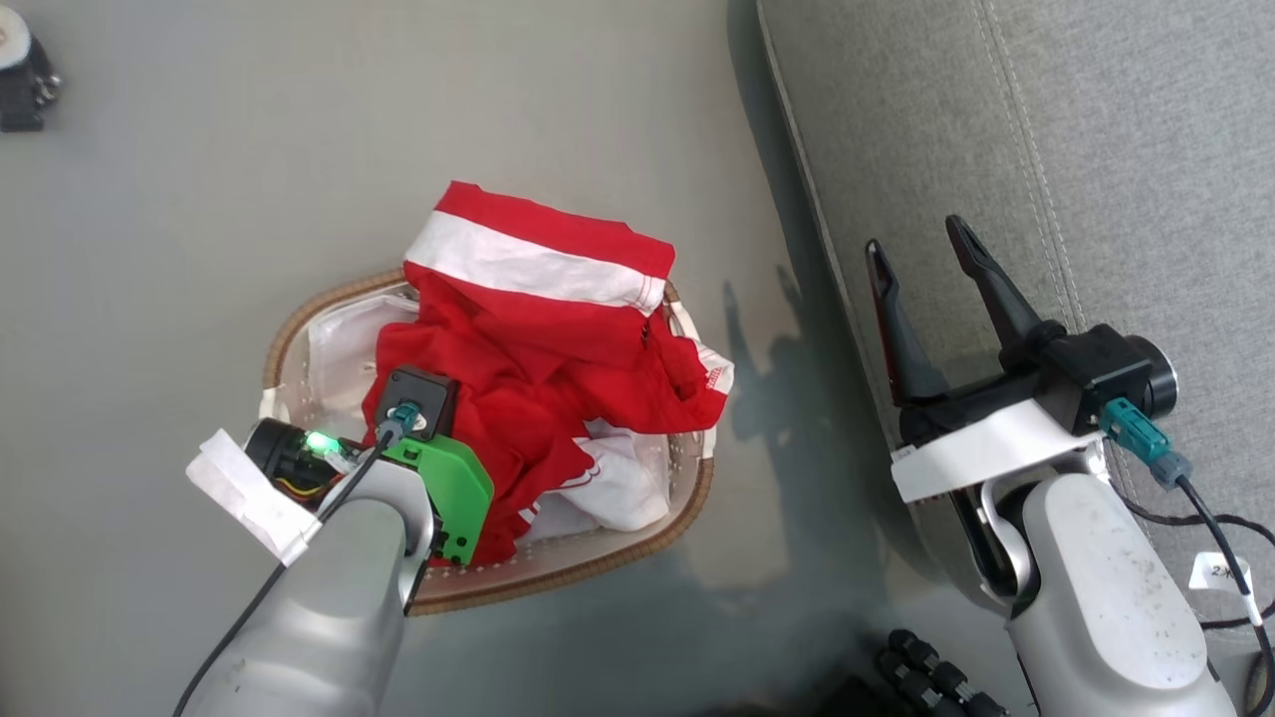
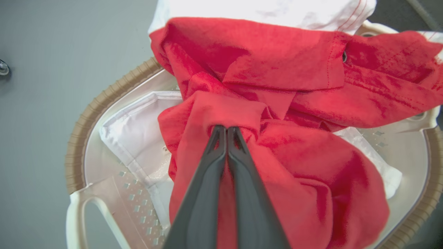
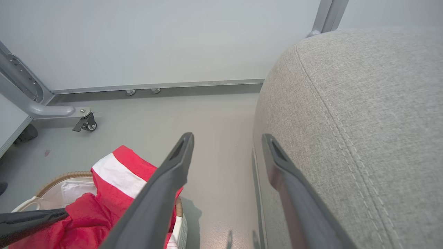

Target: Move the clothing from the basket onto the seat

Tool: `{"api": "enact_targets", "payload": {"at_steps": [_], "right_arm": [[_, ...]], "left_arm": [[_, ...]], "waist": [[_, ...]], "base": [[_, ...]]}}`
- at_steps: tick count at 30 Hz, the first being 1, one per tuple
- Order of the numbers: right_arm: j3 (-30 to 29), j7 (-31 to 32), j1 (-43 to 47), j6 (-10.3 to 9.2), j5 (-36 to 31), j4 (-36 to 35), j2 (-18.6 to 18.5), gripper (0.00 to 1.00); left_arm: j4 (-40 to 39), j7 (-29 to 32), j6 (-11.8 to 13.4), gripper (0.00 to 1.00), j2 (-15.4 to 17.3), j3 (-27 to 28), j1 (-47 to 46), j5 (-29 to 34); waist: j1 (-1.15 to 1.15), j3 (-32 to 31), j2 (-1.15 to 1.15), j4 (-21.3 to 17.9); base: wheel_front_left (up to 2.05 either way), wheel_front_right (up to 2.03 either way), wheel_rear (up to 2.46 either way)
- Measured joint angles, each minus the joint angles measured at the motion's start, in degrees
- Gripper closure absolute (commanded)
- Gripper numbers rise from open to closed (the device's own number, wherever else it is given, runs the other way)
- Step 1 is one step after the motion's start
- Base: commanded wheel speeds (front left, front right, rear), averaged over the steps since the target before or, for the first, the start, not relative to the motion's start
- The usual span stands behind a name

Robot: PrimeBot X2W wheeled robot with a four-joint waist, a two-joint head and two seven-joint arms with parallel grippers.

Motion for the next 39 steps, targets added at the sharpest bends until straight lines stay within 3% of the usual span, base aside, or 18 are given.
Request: {"api": "enact_targets", "payload": {"at_steps": [21,23,25,26,27,39], "right_arm": [[-6.26,0.00,8.73,0.01,-5.28,2.57,0.01,0.00],[-6.72,0.00,9.59,0.01,-5.54,2.72,0.01,0.00],[-7.05,0.00,10.50,0.01,-5.83,2.89,0.01,0.00],[-7.17,0.00,11.02,0.01,-5.91,2.97,0.01,0.00],[-7.31,0.01,11.54,0.01,-6.08,3.08,0.01,0.00],[-8.87,0.01,14.99,0.01,-7.32,3.49,0.01,0.00]], "left_arm": [[-25.62,-0.46,0.59,1.00,0.97,1.31,16.26,-1.03],[-28.77,-0.46,0.52,0.81,0.88,1.77,17.83,-1.20],[-31.76,-0.46,0.32,0.54,0.82,2.19,19.45,-1.44],[-33.44,-0.46,0.25,0.13,0.76,2.54,20.45,-1.54],[-35.11,-0.46,0.24,0.00,0.67,2.81,21.43,-1.64],[-47.52,-0.48,-0.65,0.00,0.01,7.17,29.57,-3.90]], "waist": [[0.00,-15.32,0.00,6.08],[0.00,-16.92,0.00,6.69],[-0.01,-18.35,0.00,7.23],[0.00,-19.13,0.00,7.52],[0.00,-19.91,0.00,7.80],[0.00,-27.70,0.00,9.87]], "base": [[0.00,0.00,0.00],[0.00,0.00,0.00],[0.00,0.00,0.00],[0.00,0.00,0.00],[0.00,0.00,0.00],[0.00,0.00,0.00]]}}
